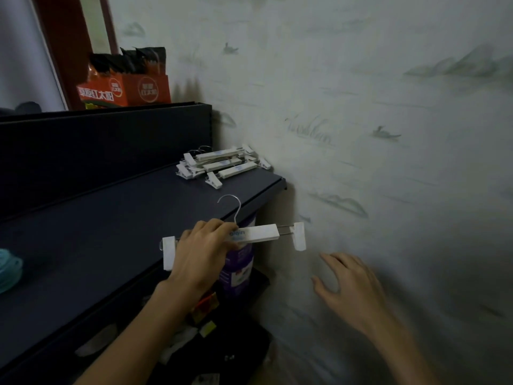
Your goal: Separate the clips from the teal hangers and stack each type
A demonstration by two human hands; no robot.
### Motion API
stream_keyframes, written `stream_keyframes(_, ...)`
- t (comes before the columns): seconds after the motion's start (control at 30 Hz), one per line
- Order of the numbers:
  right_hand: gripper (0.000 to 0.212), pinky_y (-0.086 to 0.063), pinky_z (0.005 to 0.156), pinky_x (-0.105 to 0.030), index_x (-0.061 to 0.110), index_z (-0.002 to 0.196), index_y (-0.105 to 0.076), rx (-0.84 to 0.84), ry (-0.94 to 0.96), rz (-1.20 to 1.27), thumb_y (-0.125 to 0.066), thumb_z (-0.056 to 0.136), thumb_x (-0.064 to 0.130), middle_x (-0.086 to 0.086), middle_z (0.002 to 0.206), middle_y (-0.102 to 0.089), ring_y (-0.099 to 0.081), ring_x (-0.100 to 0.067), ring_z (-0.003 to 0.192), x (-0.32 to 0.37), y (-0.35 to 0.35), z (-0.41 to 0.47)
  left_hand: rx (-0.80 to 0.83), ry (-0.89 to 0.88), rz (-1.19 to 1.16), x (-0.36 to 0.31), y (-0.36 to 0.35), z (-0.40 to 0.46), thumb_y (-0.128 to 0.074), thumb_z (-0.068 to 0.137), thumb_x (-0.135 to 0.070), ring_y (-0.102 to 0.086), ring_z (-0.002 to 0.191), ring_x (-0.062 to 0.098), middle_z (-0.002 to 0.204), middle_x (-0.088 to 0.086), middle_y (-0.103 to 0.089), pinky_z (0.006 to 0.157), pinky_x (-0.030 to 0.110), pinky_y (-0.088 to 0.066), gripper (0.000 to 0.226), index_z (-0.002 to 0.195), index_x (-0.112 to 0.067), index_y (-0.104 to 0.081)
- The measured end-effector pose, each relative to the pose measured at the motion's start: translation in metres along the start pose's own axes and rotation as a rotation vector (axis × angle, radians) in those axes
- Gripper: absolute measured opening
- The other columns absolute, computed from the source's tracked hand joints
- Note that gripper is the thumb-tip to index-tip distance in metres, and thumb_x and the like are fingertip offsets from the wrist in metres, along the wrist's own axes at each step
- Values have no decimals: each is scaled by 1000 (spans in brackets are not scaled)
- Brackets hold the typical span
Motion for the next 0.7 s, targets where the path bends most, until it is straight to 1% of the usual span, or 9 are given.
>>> stream_keyframes(0.1, 46, -53, 76, -39, 13, 111, -65, -23, 26, 18, -62, 75, 43, -2, 101, -66, -61, -25, 91, -10, -5, 23, 7, 28, 34, 5, -10, 18, -71, 80, -24, -60, 90, 27, 106, 0, -66, 70, 40, -44, 32, 111, -23, -65)
stream_keyframes(0.27, 55, -53, 79, -38, 14, 114, -65, -38, 44, 38, -51, 76, 50, 0, 104, -66, -62, -24, 94, -12, -29, 57, 12, 64, 75, 27, -29, 49, -67, 83, -28, -58, 96, 27, 110, -1, -64, 75, 42, -42, 31, 114, -24, -63)
stream_keyframes(0.47, 51, -52, 81, -37, 17, 117, -63, -24, 59, 23, -54, 78, 48, 1, 109, -64, -60, -21, 98, -22, -42, 124, 38, 90, 102, 57, -57, 119, -56, 90, -36, -50, 109, 23, 124, -3, -56, 83, 41, -38, 37, 125, -27, -54)
stream_keyframes(0.53, 47, -51, 84, -37, 16, 119, -62, -39, 60, 15, -61, 80, 44, 0, 111, -64, -60, -23, 100, -30, -39, 152, 35, 107, 109, 64, -64, 146, -54, 91, -36, -47, 115, 23, 129, -3, -54, 87, 41, -37, 37, 127, -28, -51)
stream_keyframes(0.6, 48, -50, 85, -38, 13, 121, -61, -65, 61, 25, -65, 81, 40, -2, 112, -64, -60, -24, 101, -34, -36, 182, 21, 113, 98, 72, -71, 170, -55, 90, -35, -46, 118, 23, 130, -1, -53, 89, 42, -37, 38, 127, -28, -51)
stream_keyframes(0.7, 53, -48, 83, -37, 13, 122, -60, -87, 82, 44, -54, 81, 46, -3, 112, -63, -58, -25, 101, -22, -40, 223, 16, 124, 105, 85, -80, 194, -55, 90, -35, -47, 118, 24, 130, -1, -54, 91, 43, -37, 38, 127, -27, -52)
Point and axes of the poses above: each hand's wrist, its own z-axis towards the middle knuckle, its own y-axis out of the back of the hand, x = y × z, the point moved 1 cm from there along z, towards the middle knuckle
